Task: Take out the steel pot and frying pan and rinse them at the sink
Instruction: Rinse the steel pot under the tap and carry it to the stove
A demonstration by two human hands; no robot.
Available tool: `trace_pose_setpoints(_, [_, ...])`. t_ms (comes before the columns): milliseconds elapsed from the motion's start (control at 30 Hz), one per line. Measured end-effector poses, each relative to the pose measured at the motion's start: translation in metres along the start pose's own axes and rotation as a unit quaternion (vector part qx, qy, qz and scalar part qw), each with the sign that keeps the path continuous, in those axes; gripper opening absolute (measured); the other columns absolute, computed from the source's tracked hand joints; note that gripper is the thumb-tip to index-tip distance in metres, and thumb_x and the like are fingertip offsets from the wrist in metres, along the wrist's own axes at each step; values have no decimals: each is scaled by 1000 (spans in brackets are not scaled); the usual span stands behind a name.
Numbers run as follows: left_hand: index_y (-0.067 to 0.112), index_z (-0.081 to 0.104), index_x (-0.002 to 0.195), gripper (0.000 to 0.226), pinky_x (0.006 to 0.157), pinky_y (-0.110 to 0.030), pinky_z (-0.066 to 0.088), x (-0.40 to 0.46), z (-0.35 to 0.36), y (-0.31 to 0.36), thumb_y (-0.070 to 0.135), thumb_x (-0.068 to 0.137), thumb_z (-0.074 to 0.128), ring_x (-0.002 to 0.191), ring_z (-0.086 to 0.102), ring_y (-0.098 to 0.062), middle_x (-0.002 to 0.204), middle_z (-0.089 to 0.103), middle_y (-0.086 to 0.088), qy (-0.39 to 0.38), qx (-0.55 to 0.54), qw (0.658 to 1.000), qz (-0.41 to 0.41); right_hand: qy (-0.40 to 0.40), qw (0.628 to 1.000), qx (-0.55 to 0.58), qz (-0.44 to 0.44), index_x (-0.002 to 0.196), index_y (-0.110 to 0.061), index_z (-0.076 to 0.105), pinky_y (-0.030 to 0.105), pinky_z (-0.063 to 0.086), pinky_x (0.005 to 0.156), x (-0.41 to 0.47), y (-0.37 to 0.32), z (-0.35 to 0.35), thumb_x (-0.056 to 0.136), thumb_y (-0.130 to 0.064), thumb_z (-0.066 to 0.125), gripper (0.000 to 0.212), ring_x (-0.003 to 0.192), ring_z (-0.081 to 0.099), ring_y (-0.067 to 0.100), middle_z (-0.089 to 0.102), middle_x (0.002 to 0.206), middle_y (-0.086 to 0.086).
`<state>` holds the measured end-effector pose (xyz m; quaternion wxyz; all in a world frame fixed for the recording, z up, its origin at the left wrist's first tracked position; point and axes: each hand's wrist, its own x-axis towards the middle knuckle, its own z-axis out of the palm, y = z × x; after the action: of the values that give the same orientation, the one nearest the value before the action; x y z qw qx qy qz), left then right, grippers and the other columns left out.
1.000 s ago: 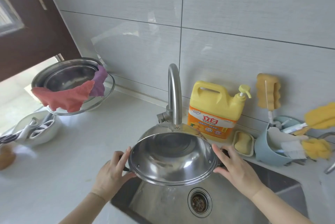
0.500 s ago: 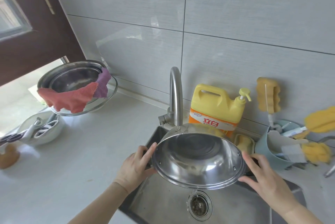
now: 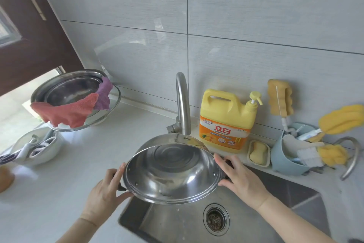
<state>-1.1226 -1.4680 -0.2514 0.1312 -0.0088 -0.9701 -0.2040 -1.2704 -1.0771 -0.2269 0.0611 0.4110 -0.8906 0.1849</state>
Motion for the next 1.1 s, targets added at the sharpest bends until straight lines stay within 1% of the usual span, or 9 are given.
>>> trace_pose_setpoints(100, [30,9,156,140,39,-26,48,3,-1,2,28,48,98,52,62,-6,98,44,2,-15,0,1000,-18,-3,1000,-4,5,155,-30,6,22,48,51,-3,3,-2,55,-26,95,134,74,62,14,48,103,3])
trace_pose_setpoints(300, [30,9,157,95,41,-31,49,24,13,33,61,82,59,53,62,-13,97,48,-2,10,15,999,51,19,999,-6,33,155,-31,7,26,51,56,-36,24,-19,52,-23,95,136,78,60,15,44,107,2])
trace_pose_setpoints(433, [27,6,157,119,41,-30,45,40,31,63,43,69,84,51,56,-21,96,47,-4,19,19,995,95,5,996,-18,88,155,-33,6,27,52,50,-67,33,-44,47,-23,97,142,74,67,22,45,109,3])
trace_pose_setpoints(533, [25,13,156,75,44,-28,43,50,34,87,55,96,47,53,54,-21,97,43,-2,72,35,984,159,5,990,-19,138,154,-36,8,27,50,44,-87,35,-65,47,-24,96,139,72,66,23,44,106,3])
trace_pose_setpoints(600, [25,16,154,69,45,-28,43,55,37,99,58,98,40,55,53,-22,98,43,-2,71,30,983,164,30,992,-18,120,154,-37,8,32,52,43,-99,34,-82,72,-40,82,111,75,63,23,44,106,4])
trace_pose_setpoints(667, [27,10,156,81,46,-28,44,60,41,108,52,92,52,55,53,-23,97,45,-3,78,20,981,174,60,992,-46,103,155,-35,8,31,53,44,-108,35,-96,93,-60,43,75,78,56,17,45,106,5])
trace_pose_setpoints(733, [28,8,157,84,46,-30,45,63,43,115,49,90,55,53,52,-24,95,48,-6,94,13,977,189,52,990,-58,115,154,-34,10,27,52,43,-112,35,-105,95,-64,29,70,70,55,15,46,106,6])
trace_pose_setpoints(1000, [28,8,157,92,43,-29,43,63,43,120,45,84,61,52,51,-22,93,47,-4,69,8,979,190,49,989,-48,131,155,-34,9,27,53,46,-122,37,-107,92,-65,35,74,71,60,17,47,110,6])
trace_pose_setpoints(1100, [29,8,157,99,43,-29,44,57,46,109,41,78,67,51,52,-22,89,53,-7,62,1,983,171,9,988,-23,150,155,-35,7,29,54,46,-117,38,-93,72,-39,83,112,71,64,21,46,108,3])
